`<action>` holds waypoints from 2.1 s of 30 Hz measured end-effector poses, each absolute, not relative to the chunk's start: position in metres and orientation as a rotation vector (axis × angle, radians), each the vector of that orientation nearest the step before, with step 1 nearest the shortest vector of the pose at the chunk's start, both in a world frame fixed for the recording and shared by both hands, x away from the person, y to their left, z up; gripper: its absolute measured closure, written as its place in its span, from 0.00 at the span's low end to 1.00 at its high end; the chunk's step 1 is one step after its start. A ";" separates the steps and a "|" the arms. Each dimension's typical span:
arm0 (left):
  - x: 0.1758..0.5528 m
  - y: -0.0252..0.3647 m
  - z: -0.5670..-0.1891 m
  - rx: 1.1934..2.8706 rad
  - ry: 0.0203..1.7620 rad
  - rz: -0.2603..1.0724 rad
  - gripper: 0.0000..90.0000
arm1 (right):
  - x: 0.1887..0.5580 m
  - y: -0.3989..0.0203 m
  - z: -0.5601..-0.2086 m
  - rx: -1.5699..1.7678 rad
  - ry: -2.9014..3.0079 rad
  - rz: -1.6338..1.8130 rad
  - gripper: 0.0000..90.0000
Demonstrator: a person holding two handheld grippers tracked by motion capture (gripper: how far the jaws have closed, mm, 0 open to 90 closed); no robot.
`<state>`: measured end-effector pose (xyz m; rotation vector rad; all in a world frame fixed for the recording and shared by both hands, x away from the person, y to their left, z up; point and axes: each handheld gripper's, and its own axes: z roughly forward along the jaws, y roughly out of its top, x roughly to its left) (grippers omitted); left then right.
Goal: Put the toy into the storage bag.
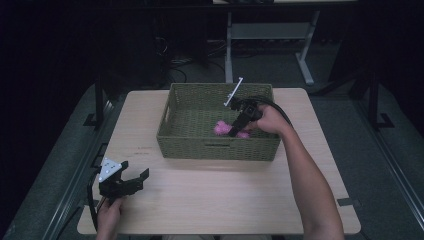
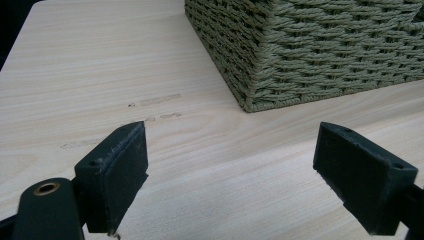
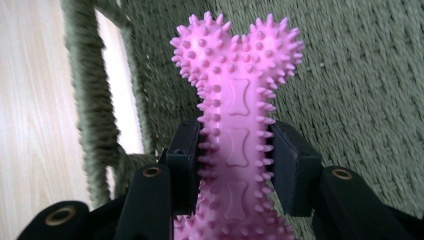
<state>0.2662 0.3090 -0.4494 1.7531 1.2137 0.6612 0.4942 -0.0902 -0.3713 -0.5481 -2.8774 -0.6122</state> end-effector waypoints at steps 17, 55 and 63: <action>0.266 0.309 -0.449 1.749 1.215 0.661 0.15 | 0.494 -0.092 -0.374 -0.558 -2.871 -0.620 0.64; 0.266 0.307 -0.450 1.753 1.212 0.652 0.15 | 0.487 -0.106 -0.352 -0.642 -2.870 -0.720 0.46; 0.265 0.307 -0.449 1.753 1.208 0.654 0.15 | 0.482 -0.113 -0.342 -0.659 -2.865 -0.757 0.45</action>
